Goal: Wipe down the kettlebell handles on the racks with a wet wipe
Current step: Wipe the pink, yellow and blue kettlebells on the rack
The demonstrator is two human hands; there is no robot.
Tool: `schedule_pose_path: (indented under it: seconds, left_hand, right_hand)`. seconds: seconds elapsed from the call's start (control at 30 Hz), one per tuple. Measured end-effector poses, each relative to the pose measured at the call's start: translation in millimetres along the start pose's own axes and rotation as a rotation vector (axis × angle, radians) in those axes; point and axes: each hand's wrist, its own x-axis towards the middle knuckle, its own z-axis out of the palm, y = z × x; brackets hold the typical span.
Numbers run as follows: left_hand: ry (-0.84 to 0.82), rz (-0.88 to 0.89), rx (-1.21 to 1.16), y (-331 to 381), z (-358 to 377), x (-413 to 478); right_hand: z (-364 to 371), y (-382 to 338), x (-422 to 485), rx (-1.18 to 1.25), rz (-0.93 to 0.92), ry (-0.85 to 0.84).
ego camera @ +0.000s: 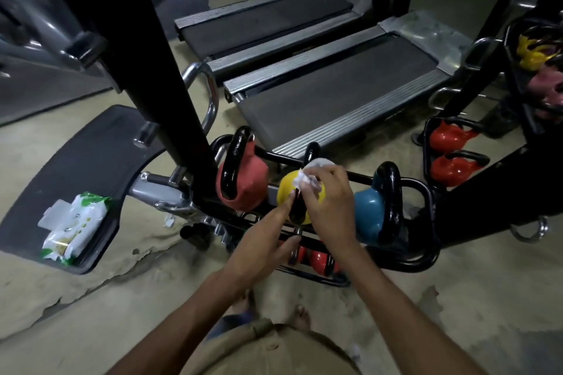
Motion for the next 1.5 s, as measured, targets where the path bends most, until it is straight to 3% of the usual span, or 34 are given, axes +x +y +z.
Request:
schedule_pose_path:
  seconds: [0.1,0.17,0.4,0.57,0.67,0.77,0.87,0.97,1.07,1.17,1.27,1.4,1.5]
  left_hand:
    - [0.014,-0.027,0.029,5.4,1.8,-1.7]
    - [0.032,-0.036,0.05,7.0,2.9,-1.3]
    - [0.036,-0.051,0.004,7.4,5.5,-2.8]
    - [0.028,-0.051,-0.022,-2.1,5.4,-3.0]
    - [0.019,-0.019,-0.04,-7.5,1.9,-0.2]
    - [0.011,0.012,-0.045,-14.6,0.3,5.1]
    - [-0.002,0.064,-0.021,-22.9,-0.2,12.1]
    - [-0.034,0.139,0.087,-29.9,-3.9,22.4]
    - [-0.103,0.191,0.15,-37.2,-4.2,33.3]
    - [-0.144,0.185,0.183,-49.2,0.3,36.7]
    - [-0.135,0.188,0.196,-57.5,2.0,36.3]
    - [-0.146,0.194,0.186,-59.5,0.7,37.8]
    - [-0.157,0.199,0.216,-59.5,-1.2,38.8]
  right_hand:
    - [11.8,-8.1,-9.5,0.465,0.482,0.093]
    - [17.9,-3.9,-2.9,0.66,0.659,0.08]
    - [17.2,-0.3,-7.5,0.887,0.788,-0.08]
    - [26.6,-9.6,1.0,1.015,0.888,0.137]
    - [31.3,-15.5,-22.5,0.727,0.7,0.265]
    - [27.0,-10.8,-16.2,0.395,0.32,0.271]
    - [19.3,2.0,25.1,-0.147,-0.184,0.048]
    - [13.3,7.9,46.7,-0.666,-0.538,-0.18]
    - [1.0,6.6,37.6,-0.805,-0.837,-0.436]
    - [-10.9,7.0,31.2,-0.803,-0.893,-0.437]
    - [-11.0,6.5,13.9,-0.561,-0.632,-0.197]
    - [15.3,-12.6,-32.7,0.097,0.23,0.135]
    - [35.8,-19.6,-27.3,0.53,0.656,0.258]
